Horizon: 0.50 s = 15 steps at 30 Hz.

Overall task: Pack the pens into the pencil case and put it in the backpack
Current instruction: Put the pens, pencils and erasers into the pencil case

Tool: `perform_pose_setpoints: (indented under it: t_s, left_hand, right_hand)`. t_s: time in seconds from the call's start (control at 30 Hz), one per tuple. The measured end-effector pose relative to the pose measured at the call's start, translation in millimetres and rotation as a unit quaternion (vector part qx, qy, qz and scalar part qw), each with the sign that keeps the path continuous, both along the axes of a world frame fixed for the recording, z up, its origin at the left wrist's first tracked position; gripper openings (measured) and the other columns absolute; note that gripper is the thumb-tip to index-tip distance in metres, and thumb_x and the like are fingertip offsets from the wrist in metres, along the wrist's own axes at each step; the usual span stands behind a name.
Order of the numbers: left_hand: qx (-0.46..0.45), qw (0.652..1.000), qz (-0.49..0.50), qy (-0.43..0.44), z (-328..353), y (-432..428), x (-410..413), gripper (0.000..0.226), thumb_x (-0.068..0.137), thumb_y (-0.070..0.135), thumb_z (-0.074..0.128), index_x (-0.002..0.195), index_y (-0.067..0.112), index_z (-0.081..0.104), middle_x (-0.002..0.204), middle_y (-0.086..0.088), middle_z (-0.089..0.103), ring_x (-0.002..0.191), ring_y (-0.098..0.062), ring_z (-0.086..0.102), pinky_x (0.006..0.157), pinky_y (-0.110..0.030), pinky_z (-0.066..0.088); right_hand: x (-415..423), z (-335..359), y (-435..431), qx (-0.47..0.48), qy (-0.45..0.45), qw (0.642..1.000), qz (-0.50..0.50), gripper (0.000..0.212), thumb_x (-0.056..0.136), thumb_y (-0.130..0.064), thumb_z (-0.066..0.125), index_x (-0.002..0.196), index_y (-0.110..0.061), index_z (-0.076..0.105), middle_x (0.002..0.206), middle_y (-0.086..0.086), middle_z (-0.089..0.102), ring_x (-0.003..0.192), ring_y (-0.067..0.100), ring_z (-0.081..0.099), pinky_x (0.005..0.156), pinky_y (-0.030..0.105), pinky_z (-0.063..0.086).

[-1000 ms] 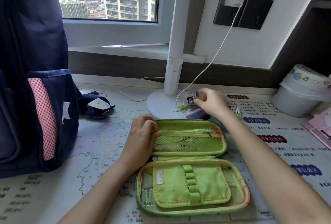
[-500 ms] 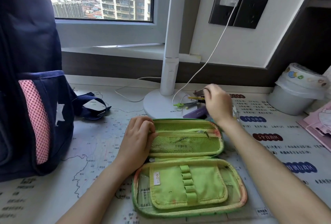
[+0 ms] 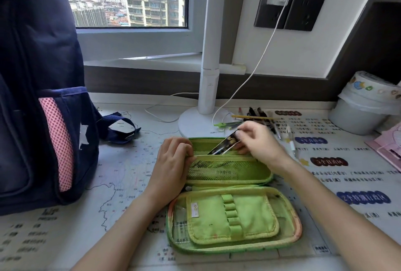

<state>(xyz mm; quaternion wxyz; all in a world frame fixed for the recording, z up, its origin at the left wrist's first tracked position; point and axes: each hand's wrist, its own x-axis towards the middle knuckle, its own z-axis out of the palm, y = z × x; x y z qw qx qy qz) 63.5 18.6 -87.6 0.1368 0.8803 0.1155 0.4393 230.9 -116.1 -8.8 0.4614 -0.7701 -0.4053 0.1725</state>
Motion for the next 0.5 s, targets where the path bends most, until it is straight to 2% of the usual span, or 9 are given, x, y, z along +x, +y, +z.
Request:
perform_pose_setpoints:
  t_s: [0.03,0.1,0.17,0.27,0.37,0.43,0.5]
  left_hand:
    - [-0.001,1.000,-0.002,-0.002,-0.4,0.3,-0.1,0.008,0.088,0.018,0.046,0.085,0.011,0.047,0.095,-0.009,0.056,0.092,-0.019,0.043,0.082,-0.026,0.036]
    - [-0.006,1.000,-0.005,-0.001,-1.2,1.2,0.0,0.006,0.087,0.017,0.047,0.085,0.012,0.046,0.095,-0.009,0.056,0.092,-0.020,0.043,0.081,-0.027,0.037]
    - [-0.012,1.000,-0.006,0.003,-2.1,2.1,0.3,0.005,0.087,0.017,0.047,0.085,0.012,0.045,0.095,-0.008,0.055,0.091,-0.020,0.043,0.081,-0.027,0.037]
    - [-0.010,1.000,-0.007,0.010,-2.8,2.7,0.4,0.006,0.087,0.018,0.047,0.085,0.013,0.045,0.095,-0.008,0.055,0.092,-0.019,0.042,0.081,-0.024,0.035]
    - [-0.010,1.000,-0.007,0.013,-2.7,3.1,1.4,0.008,0.088,0.019,0.046,0.084,0.012,0.046,0.095,-0.008,0.056,0.091,-0.020,0.042,0.082,-0.023,0.034]
    - [-0.015,1.000,-0.005,0.016,-2.5,3.0,1.7,0.011,0.087,0.020,0.045,0.083,0.010,0.047,0.094,-0.009,0.056,0.091,-0.020,0.042,0.082,-0.023,0.034]
    - [-0.020,1.000,-0.003,0.021,-2.3,3.1,1.7,0.012,0.087,0.021,0.045,0.083,0.010,0.047,0.094,-0.008,0.056,0.092,-0.019,0.042,0.082,-0.022,0.034]
  right_hand:
    - [-0.1,-2.0,4.8,-0.066,-0.125,0.990,0.021,0.009,0.092,-0.016,0.054,0.093,-0.013,0.063,0.089,0.007,0.068,0.079,0.019,0.065,0.071,0.036,0.053]
    - [-3.3,-1.5,9.0,-0.182,-0.339,0.921,0.062,0.012,0.088,-0.026,0.057,0.095,-0.021,0.067,0.095,0.000,0.069,0.093,0.020,0.061,0.079,0.031,0.045]
    - [-2.5,5.0,9.6,-0.250,-0.423,0.864,0.111,0.018,0.088,-0.024,0.053,0.098,-0.024,0.068,0.101,-0.002,0.069,0.099,0.020,0.058,0.081,0.029,0.041]
    - [4.6,18.9,8.3,-0.335,-0.411,0.831,0.171,0.032,0.084,-0.010,0.047,0.104,-0.027,0.066,0.105,-0.006,0.066,0.102,0.019,0.055,0.090,0.033,0.035]
    - [11.9,28.6,5.3,-0.364,-0.406,0.821,0.170,0.041,0.081,0.000,0.043,0.109,-0.023,0.062,0.084,-0.011,0.054,0.087,0.015,0.045,0.092,0.030,0.029]
    - [16.4,30.6,4.5,-0.358,-0.388,0.831,0.175,0.036,0.082,-0.002,0.045,0.109,-0.021,0.060,0.081,-0.013,0.051,0.084,0.014,0.044,0.091,0.027,0.030]
    - [18.8,30.6,6.2,-0.336,-0.355,0.854,0.179,0.020,0.088,-0.020,0.053,0.107,-0.020,0.058,0.087,-0.011,0.055,0.084,0.012,0.048,0.086,0.027,0.034]
